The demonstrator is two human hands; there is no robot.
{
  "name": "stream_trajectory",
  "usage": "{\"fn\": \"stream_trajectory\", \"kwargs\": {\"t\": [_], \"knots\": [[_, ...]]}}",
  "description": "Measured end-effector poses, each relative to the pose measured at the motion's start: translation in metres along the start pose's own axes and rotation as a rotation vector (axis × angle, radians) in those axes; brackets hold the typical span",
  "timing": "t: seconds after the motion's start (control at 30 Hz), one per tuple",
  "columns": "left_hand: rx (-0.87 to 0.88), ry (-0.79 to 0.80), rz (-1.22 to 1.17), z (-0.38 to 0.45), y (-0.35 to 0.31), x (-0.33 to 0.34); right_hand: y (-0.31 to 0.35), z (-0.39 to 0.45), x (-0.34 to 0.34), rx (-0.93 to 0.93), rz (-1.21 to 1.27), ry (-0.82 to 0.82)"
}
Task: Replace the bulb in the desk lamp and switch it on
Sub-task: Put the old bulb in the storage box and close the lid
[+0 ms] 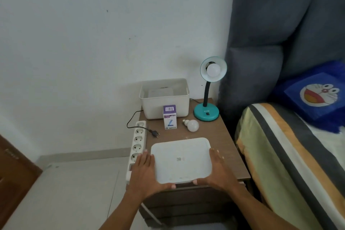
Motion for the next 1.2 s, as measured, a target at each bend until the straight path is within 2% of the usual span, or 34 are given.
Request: {"fn": "stream_trajectory", "kwargs": {"t": [0.27, 0.4, 0.5, 0.63, 0.77, 0.9, 1.03, 1.2], "knots": [[0.025, 0.079, 0.131, 0.006, 0.007, 0.013, -0.005, 0.009, 0.013, -0.023, -0.164, -0.02], [0.025, 0.042, 0.113, 0.007, 0.008, 0.014, -0.001, 0.012, 0.008, -0.014, -0.229, -0.025], [0.053, -0.085, 0.058, 0.009, 0.006, 0.004, 0.01, 0.022, -0.006, 0.019, -0.213, -0.1], [0.086, -0.367, -0.057, 0.033, 0.02, -0.02, 0.035, 0.044, -0.029, 0.017, -0.15, -0.215], [0.015, -0.578, -0.211, 0.076, 0.044, -0.062, 0.067, 0.072, -0.054, 0.045, -0.151, -0.219], [-0.055, -0.683, -0.447, 0.126, 0.065, -0.107, 0.098, 0.106, -0.065, 0.012, -0.124, -0.199], [-0.101, -0.67, -0.579, 0.179, 0.089, -0.134, 0.115, 0.14, -0.058, 0.044, -0.123, -0.149], [-0.115, -0.517, -0.674, 0.236, 0.116, -0.144, 0.126, 0.173, -0.048, 0.043, -0.17, -0.073]]}}
Point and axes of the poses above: each hand's wrist, its own z-axis towards the middle knuckle, its own x-axis out of the palm, y = z × x, the point moved 3 cm from there along z, towards the middle knuckle, and after that the axes turned 15 degrees about x, right-handed, at the moved point
